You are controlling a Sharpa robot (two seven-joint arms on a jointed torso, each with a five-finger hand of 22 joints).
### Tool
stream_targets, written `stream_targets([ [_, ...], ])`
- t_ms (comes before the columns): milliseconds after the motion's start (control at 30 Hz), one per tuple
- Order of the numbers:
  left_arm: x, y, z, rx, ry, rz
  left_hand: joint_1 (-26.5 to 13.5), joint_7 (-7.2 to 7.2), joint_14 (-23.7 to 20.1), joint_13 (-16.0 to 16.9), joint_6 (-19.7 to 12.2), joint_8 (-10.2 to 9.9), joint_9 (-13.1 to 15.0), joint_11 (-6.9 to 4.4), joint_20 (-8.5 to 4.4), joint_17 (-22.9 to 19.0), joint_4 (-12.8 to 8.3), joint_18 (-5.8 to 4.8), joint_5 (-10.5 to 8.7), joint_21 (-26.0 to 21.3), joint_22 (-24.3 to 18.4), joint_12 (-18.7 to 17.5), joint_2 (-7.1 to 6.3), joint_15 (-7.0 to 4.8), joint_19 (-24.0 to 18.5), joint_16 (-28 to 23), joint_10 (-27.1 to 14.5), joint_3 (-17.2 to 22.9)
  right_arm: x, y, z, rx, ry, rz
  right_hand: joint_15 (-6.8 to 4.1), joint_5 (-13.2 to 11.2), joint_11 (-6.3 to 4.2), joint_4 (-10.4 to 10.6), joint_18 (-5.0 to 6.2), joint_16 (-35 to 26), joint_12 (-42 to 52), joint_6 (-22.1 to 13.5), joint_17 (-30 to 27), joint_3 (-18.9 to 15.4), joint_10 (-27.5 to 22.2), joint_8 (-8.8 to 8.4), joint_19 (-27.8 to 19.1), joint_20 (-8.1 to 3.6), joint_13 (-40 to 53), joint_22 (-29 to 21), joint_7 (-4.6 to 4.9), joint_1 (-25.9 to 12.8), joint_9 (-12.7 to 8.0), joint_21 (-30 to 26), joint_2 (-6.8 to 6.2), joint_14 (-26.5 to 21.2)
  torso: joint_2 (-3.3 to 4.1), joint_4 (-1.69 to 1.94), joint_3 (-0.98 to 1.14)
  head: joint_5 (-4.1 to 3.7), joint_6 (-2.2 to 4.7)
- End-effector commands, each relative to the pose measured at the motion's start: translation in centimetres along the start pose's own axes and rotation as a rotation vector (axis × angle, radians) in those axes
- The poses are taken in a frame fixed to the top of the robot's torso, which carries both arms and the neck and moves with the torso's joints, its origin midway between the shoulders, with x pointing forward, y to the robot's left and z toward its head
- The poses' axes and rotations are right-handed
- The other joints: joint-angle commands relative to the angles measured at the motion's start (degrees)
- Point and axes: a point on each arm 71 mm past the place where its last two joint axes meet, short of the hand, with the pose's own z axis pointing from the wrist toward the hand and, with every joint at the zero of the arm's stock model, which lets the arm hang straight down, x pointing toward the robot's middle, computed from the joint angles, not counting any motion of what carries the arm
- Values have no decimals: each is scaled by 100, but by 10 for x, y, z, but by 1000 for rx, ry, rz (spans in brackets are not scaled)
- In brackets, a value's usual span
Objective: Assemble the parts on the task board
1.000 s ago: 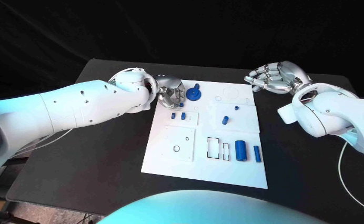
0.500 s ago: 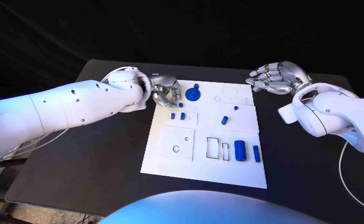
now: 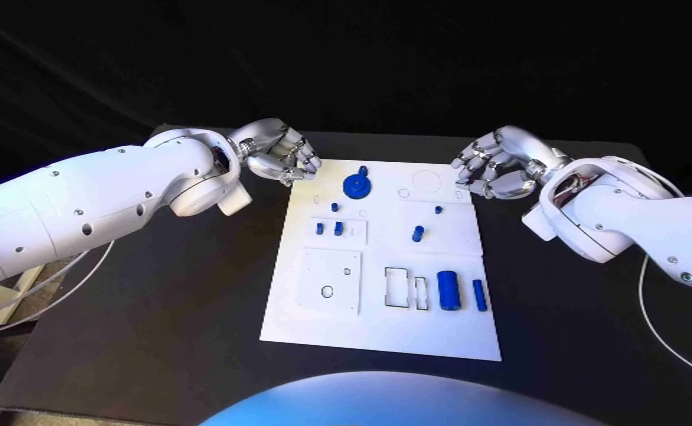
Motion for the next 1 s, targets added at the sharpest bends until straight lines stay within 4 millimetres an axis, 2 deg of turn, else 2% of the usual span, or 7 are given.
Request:
stream_targets([
  [33, -9, -7, -3, 95, -123, -455, -28, -19, -53, 0, 63, 47, 18, -14, 0, -56, -12, 86, 37, -45, -25, 47, 33, 1, -54, -95, 19, 23, 14, 8, -1, -75, 108, -313, -6, -31, -15, -46, 7, 359, -123, 65, 246, 92, 84, -70, -9, -10, 14, 218, 6, -114, -15, 235, -41, 64, 7, -2, -9, -66, 25],
  [67, -9, -8, -4, 101, -133, -495, -41, -22, -57, 3, 63, 50, 19, -19, -2, -70, -12, 86, 37, -56, -32, 56, 33, -2, -60, -117, 31, 23, 16, 9, -1, -80, 112, -341, -4, -31, -27, -66, 6, 603, -184, 87, 386, 107, 77, -94, 16, -6, 16, 319, -7, -172, -16, 350, -67, 148, 4, 3, -10, -79, 22],
  [133, -10, -8, -5, 115, -149, -562, -63, -40, -47, 20, 63, 60, 23, -43, -13, -99, -23, 88, 37, -82, -51, 111, 44, -21, -63, -157, 108, 25, 19, 11, 0, -88, 119, -389, 4, -37, -3, -94, 12, 1613, -272, 102, 1171, 114, 70, -140, 75, -10, 22, 509, -10, -272, -18, 569, -88, 306, 0, 1, -12, -102, 21],
  [200, -9, -10, -7, 131, -159, -618, -70, -47, -33, 33, 62, 66, 25, -56, -23, -112, -34, 89, 35, -92, -60, 147, 52, -31, -56, -173, 152, 24, 23, 13, 0, -94, 127, -432, 27, -35, -1, -160, -125, 2868, -378, 124, 2145, 135, 75, -198, 402, -5, 27, 1390, 3, -359, -10, 1567, -95, 362, 2, -1, -14, -113, 25],
  [333, -6, -15, -9, 159, -158, -681, -79, -56, -22, 46, 64, 72, 27, -69, -33, -123, -45, 89, 33, -101, -68, 183, 58, -40, -48, -185, 191, 20, 32, 15, 1, -99, 147, -489, 24, -36, -4, -205, -268, 3726, -445, 150, 2820, 167, 97, -234, 759, 14, 30, 2217, -5, -428, 7, 2515, -87, 423, 9, 15, -9, -182, 21],
  [467, -3, -18, -9, 177, -140, -713, -94, -55, -19, 50, 55, 70, 26, -70, -37, -128, -47, 88, 29, -107, -73, 194, 51, -43, -46, -192, 195, 10, 40, 16, 3, -95, 162, -518, 34, -38, 5, -233, -333, 4124, -491, 151, 3126, 184, 96, -263, 899, 28, 30, 2599, 0, -474, 17, 2940, -93, 437, 11, 14, -12, -175, 16],
  [1000, 3, -23, -9, 198, -107, -761, -127, -51, -16, 53, 29, 62, 23, -68, -41, -138, -44, 85, 25, -124, -86, 204, 43, -43, -42, -205, 180, -8, 57, 14, 17, -68, 139, -552, 53, -28, 15, -187, -415, 4538, -535, 149, 3433, 244, 88, -292, 1091, 50, 33, 3060, 8, -567, 37, 3458, -45, 456, 19, 19, -11, -153, 3],
])
